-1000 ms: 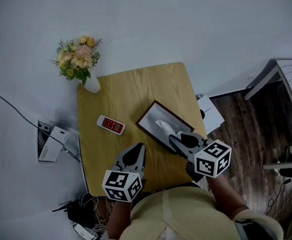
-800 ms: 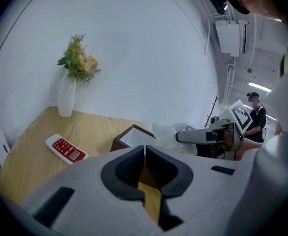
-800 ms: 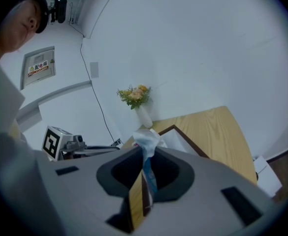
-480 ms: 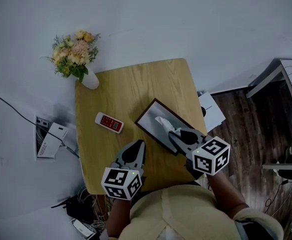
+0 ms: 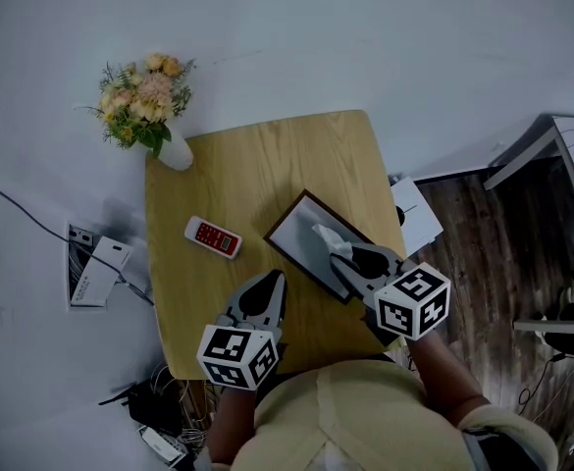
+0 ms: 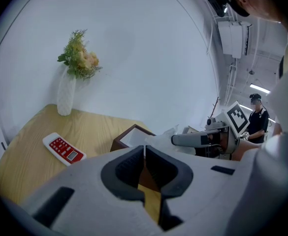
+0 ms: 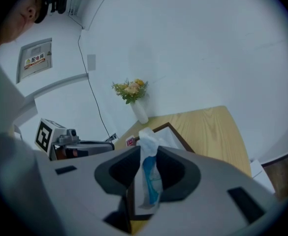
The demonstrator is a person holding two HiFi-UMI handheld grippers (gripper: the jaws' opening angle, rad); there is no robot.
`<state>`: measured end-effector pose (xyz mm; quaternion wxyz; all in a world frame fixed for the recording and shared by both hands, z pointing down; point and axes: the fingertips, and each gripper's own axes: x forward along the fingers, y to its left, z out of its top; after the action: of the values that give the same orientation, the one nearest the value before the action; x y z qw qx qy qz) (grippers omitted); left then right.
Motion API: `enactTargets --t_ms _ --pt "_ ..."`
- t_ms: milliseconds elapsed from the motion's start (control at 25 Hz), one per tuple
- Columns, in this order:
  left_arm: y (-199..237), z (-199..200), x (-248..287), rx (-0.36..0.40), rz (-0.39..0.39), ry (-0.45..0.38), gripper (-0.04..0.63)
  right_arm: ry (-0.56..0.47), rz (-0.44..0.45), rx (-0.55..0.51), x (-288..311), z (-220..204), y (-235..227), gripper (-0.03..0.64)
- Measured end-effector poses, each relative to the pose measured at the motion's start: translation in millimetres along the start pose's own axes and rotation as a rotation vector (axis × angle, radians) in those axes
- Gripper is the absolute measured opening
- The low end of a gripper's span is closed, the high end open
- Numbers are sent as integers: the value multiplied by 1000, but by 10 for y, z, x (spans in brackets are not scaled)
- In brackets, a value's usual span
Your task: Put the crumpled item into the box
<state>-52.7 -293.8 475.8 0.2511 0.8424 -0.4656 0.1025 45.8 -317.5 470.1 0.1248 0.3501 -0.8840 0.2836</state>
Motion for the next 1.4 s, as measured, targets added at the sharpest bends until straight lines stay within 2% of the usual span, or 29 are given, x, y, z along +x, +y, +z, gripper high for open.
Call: enactTargets --t_ms 80,640,920,1400 --pt "4 -5 2 1 -1 3 32 1 3 -5 15 -5 11 122" --pt "13 1 -75 7 -17 -4 32 -28 -14 9 -42 -16 88 123" --pt "-17 -17 -185 15 -36 -15 32 -66 -48 15 -159 -43 154 74" --pt "-146 -111 -459 35 -83 -23 32 -103 -109 41 -419 -253 367 67"
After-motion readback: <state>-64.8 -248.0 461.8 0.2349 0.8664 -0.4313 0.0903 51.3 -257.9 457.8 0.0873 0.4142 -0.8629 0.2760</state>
